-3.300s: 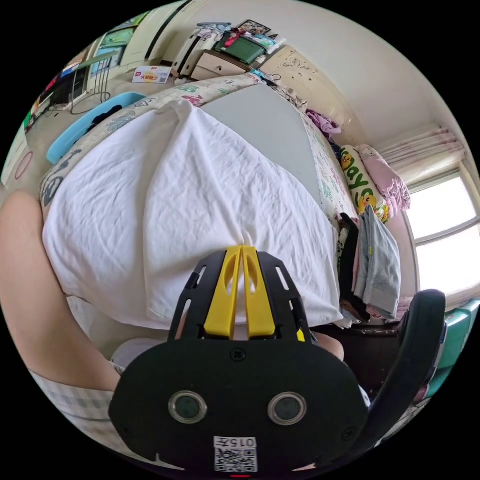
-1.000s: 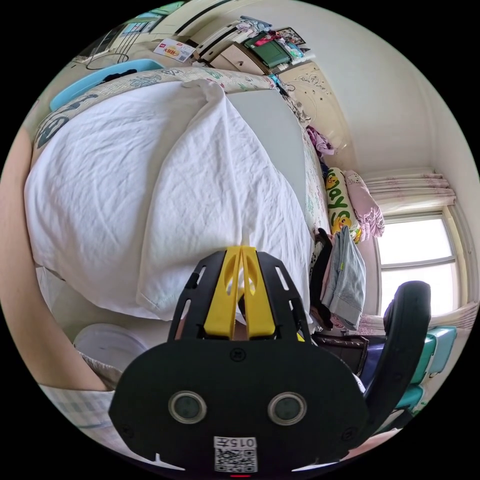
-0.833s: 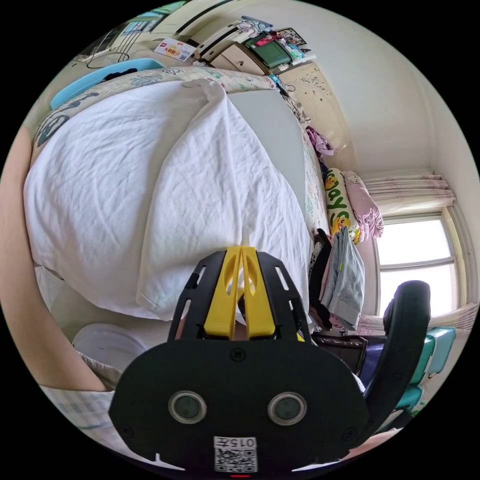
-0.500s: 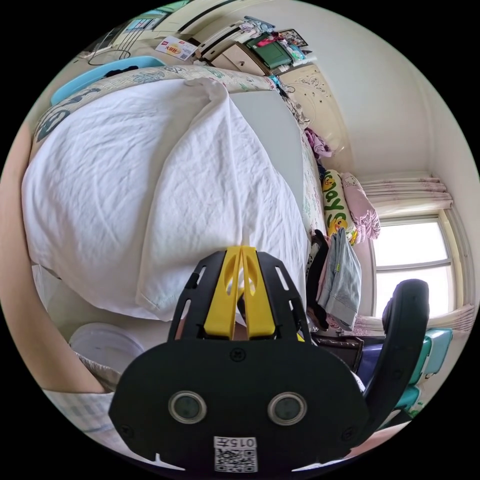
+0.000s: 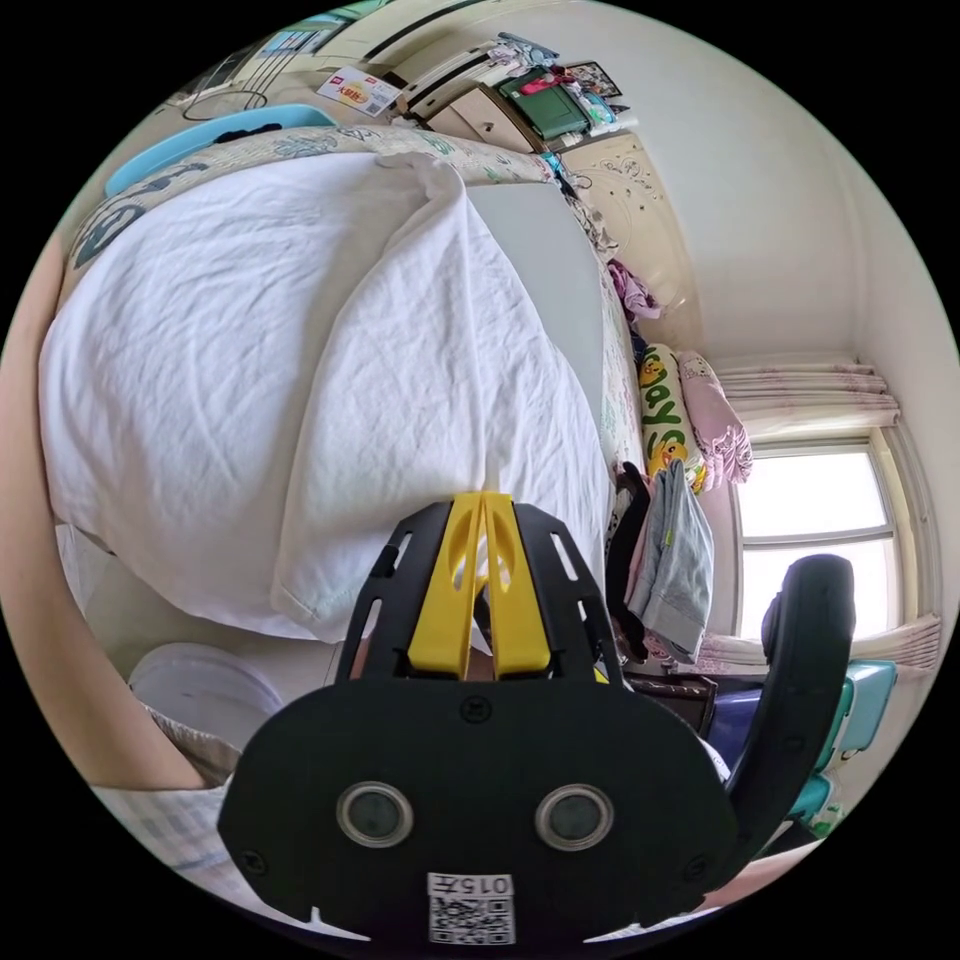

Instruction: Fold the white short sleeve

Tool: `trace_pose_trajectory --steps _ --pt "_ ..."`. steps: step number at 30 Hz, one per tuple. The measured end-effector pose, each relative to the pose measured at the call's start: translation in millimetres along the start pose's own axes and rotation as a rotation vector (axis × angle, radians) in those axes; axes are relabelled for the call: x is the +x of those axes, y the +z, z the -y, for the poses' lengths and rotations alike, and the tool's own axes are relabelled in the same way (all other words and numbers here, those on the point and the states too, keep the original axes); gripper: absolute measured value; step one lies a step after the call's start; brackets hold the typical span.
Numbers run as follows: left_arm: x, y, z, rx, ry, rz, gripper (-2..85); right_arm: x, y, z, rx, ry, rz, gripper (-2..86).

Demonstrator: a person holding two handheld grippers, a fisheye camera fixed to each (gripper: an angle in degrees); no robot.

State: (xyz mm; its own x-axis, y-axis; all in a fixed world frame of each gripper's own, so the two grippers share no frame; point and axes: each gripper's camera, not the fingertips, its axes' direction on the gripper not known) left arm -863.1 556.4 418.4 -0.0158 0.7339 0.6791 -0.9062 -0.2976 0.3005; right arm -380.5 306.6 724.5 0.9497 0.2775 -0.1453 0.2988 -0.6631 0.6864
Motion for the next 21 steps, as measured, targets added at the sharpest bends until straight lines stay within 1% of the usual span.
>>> trace_pose_trajectory --steps 21 --pt "-2.4 6.1 -2.9 0.002 -0.006 -0.014 -0.8 -7.7 4.3 1.1 0.002 -0.01 -0.012 0.4"
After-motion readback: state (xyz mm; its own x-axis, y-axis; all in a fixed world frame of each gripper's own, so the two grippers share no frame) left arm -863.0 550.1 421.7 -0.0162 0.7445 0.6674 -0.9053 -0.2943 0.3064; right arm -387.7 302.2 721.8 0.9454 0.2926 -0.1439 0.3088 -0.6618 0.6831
